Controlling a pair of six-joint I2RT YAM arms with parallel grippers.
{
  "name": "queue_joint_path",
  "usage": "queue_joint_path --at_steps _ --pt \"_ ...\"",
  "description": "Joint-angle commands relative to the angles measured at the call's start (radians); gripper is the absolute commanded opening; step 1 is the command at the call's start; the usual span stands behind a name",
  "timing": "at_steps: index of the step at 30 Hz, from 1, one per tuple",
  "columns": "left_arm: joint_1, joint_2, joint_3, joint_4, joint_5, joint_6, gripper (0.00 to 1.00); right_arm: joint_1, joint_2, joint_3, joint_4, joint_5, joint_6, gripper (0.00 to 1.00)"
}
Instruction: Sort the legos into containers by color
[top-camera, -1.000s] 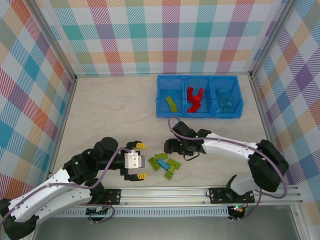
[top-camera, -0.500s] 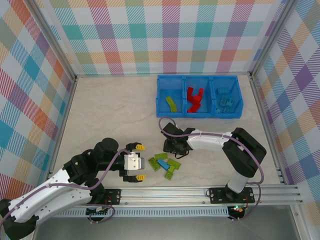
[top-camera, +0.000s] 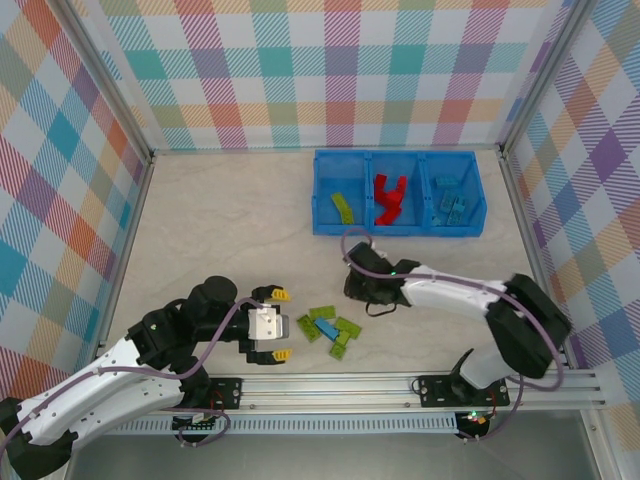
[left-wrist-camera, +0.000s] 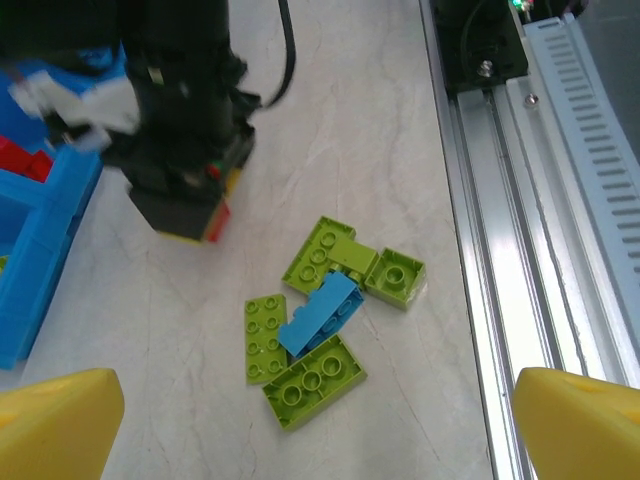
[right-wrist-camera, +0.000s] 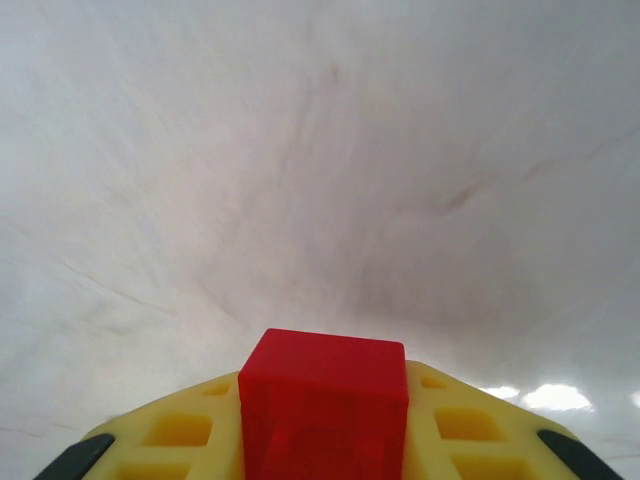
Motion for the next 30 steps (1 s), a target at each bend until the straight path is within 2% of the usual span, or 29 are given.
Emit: queue_joint_path --at_steps 1,4,6,9,11,13,17,18,20,23,26,30 --pt "0.013 0.009 -0.013 0.088 -0.051 -0.114 1.0 -0.129 -0.119 0.04 0.019 0.018 -0.168 0.27" --pt "0.031 0.055 0.011 0.1 -0.118 -0.228 1.0 -0.282 -0.135 0.127 0.016 -0.039 -0.291 0.28" --pt "0.043 0.086 0.038 0.1 -0.183 -0.334 1.0 -0.365 -0.086 0.209 0.008 -0.04 -0.362 0.28" --pt "0.061 0.137 0.102 0.063 -0.308 -0.457 1.0 -0.472 0.058 0.349 0.009 -0.059 -0.437 0.28" --pt "0.083 0.169 0.137 0.047 -0.398 -0.57 1.0 -0.519 0.177 0.458 -0.001 -0.12 -0.453 0.29" --pt "0.109 0.18 0.152 0.037 -0.438 -0.649 1.0 -0.539 0.276 0.544 -0.007 -0.157 -0.444 0.29" --pt "0.13 0.16 0.133 0.053 -0.452 -0.659 1.0 -0.548 0.43 0.688 -0.04 -0.173 -0.425 0.33" --pt "0.132 0.154 0.132 0.055 -0.455 -0.663 1.0 -0.548 0.448 0.718 -0.055 -0.172 -0.425 0.36" --pt "0.137 0.141 0.127 0.063 -0.468 -0.671 1.0 -0.548 0.475 0.764 -0.084 -0.162 -0.42 0.48" --pt "0.142 0.127 0.122 0.077 -0.485 -0.682 1.0 -0.547 0.456 0.787 -0.106 -0.149 -0.421 0.58" --pt "0.155 0.117 0.122 0.085 -0.486 -0.692 1.0 -0.548 0.395 0.758 -0.116 -0.164 -0.419 0.61" --pt "0.171 0.107 0.121 0.093 -0.48 -0.696 1.0 -0.518 0.244 0.625 -0.085 -0.285 -0.396 0.62"
